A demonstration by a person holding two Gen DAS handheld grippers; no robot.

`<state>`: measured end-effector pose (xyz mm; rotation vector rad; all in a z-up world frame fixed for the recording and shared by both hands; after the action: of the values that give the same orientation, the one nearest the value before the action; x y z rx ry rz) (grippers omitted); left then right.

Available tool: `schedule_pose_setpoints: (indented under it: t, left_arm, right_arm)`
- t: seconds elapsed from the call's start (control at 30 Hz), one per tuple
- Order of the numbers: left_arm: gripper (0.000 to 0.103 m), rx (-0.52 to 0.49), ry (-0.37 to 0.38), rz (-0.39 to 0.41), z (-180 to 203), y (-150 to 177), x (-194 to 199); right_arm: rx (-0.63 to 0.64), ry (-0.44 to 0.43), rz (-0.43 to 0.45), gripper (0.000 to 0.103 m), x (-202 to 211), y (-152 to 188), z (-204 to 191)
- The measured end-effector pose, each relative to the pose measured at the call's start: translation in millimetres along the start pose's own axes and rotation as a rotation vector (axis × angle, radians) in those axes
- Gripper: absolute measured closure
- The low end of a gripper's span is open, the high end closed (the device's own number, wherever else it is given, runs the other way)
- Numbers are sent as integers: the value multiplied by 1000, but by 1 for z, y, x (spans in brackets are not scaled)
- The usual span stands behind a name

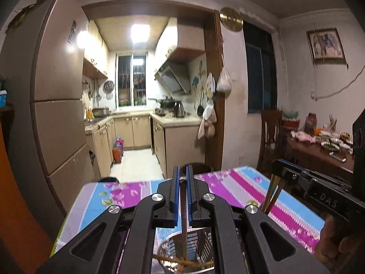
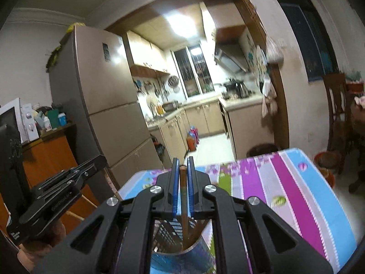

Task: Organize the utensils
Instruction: 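Lower the left tool's chopstick into the holder and open while the right tool releases its chopstick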

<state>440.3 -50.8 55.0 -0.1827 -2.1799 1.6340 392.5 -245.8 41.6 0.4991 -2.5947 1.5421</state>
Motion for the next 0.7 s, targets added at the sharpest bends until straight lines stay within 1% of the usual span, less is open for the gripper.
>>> schedule_pose_setpoints:
  t: [0.03, 0.1, 0.13, 0.17, 0.27, 0.3, 0.33, 0.4, 0.43, 0.47, 0.5, 0.53, 0.57, 0.63, 0.67, 0.7]
  left_arm:
    - [96, -3, -1, -3, 2, 3, 1]
    - [96, -3, -8, -8, 0, 5, 3]
    - [96, 4, -8, -7, -2, 4, 4]
    - [96, 15, -14, 3, -6, 0, 9]
    - [95, 47, -39, 49, -22, -18, 31]
    - [92, 61, -50, 67, -27, -24, 42]
    - [81, 76, -59, 90, -33, -31, 53]
    - [67, 97, -112, 153, -47, -43, 90]
    - [66, 92, -142, 179, -51, -47, 109]
    - [66, 75, -167, 201, -53, -50, 128]
    - [64, 41, -189, 223, -52, -50, 152]
    - [62, 1, -207, 234, -48, -47, 175]
    - [60, -37, -219, 234, -42, -41, 196]
    - [53, -91, -207, 212, -26, -24, 226]
    - [52, -113, -197, 190, -18, -14, 235]
    - [51, -151, -185, 151, -5, 1, 245]
  right_arm:
    - [3, 12, -2, 96, -1, 0, 1]
    - [5, 28, -10, 84, 1, 0, 3]
    - [7, 37, 4, 74, 7, -4, 3]
    - [10, 44, 25, 69, 15, -9, 3]
    - [14, 37, 85, 69, 46, -28, 5]
    - [21, 37, 110, 69, 62, -36, 7]
    - [32, 38, 132, 69, 74, -43, 8]
    - [73, 57, 183, 69, 111, -53, 11]
    - [91, 64, 202, 69, 128, -55, 14]
    - [108, 72, 219, 65, 146, -56, 18]
    - [132, 98, 242, 61, 173, -54, 24]
    - [145, 113, 252, 54, 186, -54, 27]
    - [167, 137, 264, 47, 209, -49, 34]
    - [199, 187, 276, 39, 245, -35, 48]
    - [213, 206, 271, 38, 262, -24, 55]
    - [218, 226, 256, 38, 274, -14, 62]
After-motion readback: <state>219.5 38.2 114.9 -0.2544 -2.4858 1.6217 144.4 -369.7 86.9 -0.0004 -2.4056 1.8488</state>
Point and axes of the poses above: each gripper's, at about its wrist camera, not at the fingertips, and x roughly against the way its jaws point, z to its right, y to its underside, the point moved 4 cm from there along -x, roughly the way its jaws point, and after that the axes turned 12 degrees about -x, right-handed, at the moved point
